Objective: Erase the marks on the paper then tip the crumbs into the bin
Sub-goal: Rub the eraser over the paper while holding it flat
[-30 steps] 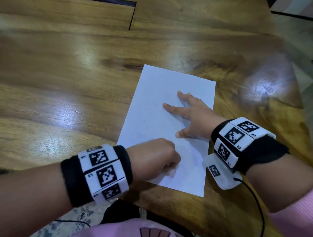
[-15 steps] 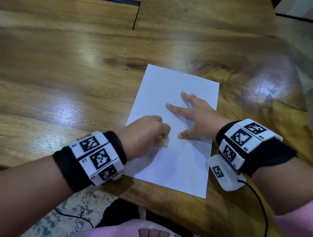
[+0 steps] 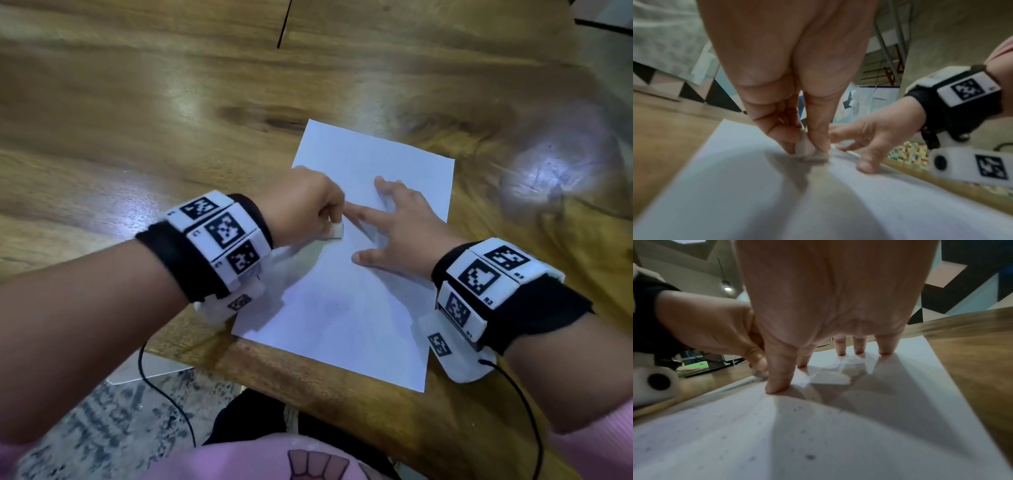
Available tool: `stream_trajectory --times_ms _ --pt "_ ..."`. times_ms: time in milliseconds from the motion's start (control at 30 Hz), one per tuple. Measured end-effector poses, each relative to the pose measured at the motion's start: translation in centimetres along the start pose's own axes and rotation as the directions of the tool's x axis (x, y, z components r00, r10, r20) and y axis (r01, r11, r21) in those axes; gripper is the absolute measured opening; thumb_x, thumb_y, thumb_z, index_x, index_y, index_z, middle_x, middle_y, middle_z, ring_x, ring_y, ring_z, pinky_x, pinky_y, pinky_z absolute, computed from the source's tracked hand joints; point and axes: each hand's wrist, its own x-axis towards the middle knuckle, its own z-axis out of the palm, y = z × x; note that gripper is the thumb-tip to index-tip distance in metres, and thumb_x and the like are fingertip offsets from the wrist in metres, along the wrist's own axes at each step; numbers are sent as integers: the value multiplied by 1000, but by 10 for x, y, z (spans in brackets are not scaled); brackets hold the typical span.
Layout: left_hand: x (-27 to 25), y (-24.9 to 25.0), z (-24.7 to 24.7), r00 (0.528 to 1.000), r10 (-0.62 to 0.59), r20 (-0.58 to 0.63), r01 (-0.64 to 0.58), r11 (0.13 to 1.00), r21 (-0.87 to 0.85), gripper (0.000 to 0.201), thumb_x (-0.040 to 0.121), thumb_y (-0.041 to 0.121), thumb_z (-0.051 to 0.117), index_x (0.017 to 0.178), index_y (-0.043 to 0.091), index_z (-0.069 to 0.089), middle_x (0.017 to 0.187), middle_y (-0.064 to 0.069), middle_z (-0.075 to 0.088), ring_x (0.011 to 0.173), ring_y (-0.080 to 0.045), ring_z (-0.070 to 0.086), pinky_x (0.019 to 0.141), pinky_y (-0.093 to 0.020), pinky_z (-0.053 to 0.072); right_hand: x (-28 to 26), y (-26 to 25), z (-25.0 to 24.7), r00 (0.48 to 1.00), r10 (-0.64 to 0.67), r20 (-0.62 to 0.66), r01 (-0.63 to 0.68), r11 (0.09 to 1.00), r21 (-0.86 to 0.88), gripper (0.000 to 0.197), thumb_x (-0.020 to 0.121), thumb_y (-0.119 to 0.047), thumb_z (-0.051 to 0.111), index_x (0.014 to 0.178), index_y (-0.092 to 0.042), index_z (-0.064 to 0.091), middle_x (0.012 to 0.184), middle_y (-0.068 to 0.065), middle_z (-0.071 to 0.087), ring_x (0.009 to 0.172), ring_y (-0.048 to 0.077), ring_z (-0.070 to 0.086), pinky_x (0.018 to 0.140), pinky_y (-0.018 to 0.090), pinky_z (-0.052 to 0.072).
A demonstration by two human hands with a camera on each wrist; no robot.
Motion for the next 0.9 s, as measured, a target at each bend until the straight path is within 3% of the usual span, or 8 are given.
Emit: stream_trajectory --times_ms 133,233,300,467,567,667,733,900 --pt "-33 1 16 998 58 24 -57 998 -39 13 72 16 69 63 15 60 54 10 48 59 -15 45 49 -8 31 -1 0 0 1000 6 0 -6 1000 22 74 82 -54 59 139 -59 12 158 -1 -10 145 22 -10 118 40 4" --pt "-70 2 25 974 102 204 -91 994 -63 21 73 20 70 59 13 56 62 0 57 60 -18 53 50 -18 31 -1 -1 0 1000 4 6 -4 999 36 74 83 -52 59 139 -58 12 158 -2 -11 145 21 -12 118 40 4" --pt "-72 1 26 966 86 243 -68 994 -81 13 72 18 70 63 15 61 67 2 57 65 -15 55 55 -13 32 -2 0 0 1000 -1 7 1 999 40 73 84 -51 58 140 -57 12 158 -2 -12 145 21 -12 119 41 4" --pt "-23 0 11 1000 14 10 -14 1000 -27 3 72 11 67 74 13 65 64 4 51 59 -15 46 54 -23 25 -1 1 2 1000 -5 -2 5 999 43 73 83 -52 58 140 -58 13 158 -2 -11 145 21 -12 119 42 4" --pt "-40 -1 18 998 61 16 -60 998 -20 13 73 17 68 63 13 60 64 -1 55 60 -17 46 50 -24 22 0 1 2 1000 -4 1 4 999 45 73 83 -51 59 140 -58 13 158 -2 -11 145 21 -12 119 42 4" --pt "-75 -1 25 985 78 153 -65 994 -84 22 72 17 69 56 16 54 56 9 45 51 -5 42 49 -10 31 -1 1 1 1000 -3 8 2 998 55 73 84 -50 59 140 -57 13 157 -3 -12 145 20 -13 119 40 3" --pt "-74 -3 25 984 64 166 -50 995 -90 18 71 16 70 58 17 57 56 10 43 50 -6 39 54 -6 33 -2 1 1 1000 -5 1 5 998 66 73 84 -50 60 140 -58 14 157 -3 -12 145 19 -14 119 41 3" --pt "-24 1 14 999 29 34 -29 1000 12 6 75 16 66 74 14 61 70 -2 55 67 -18 46 57 -25 29 -2 0 3 1000 -4 -16 5 998 69 73 83 -50 60 139 -58 14 158 -4 -11 145 19 -13 119 40 3"
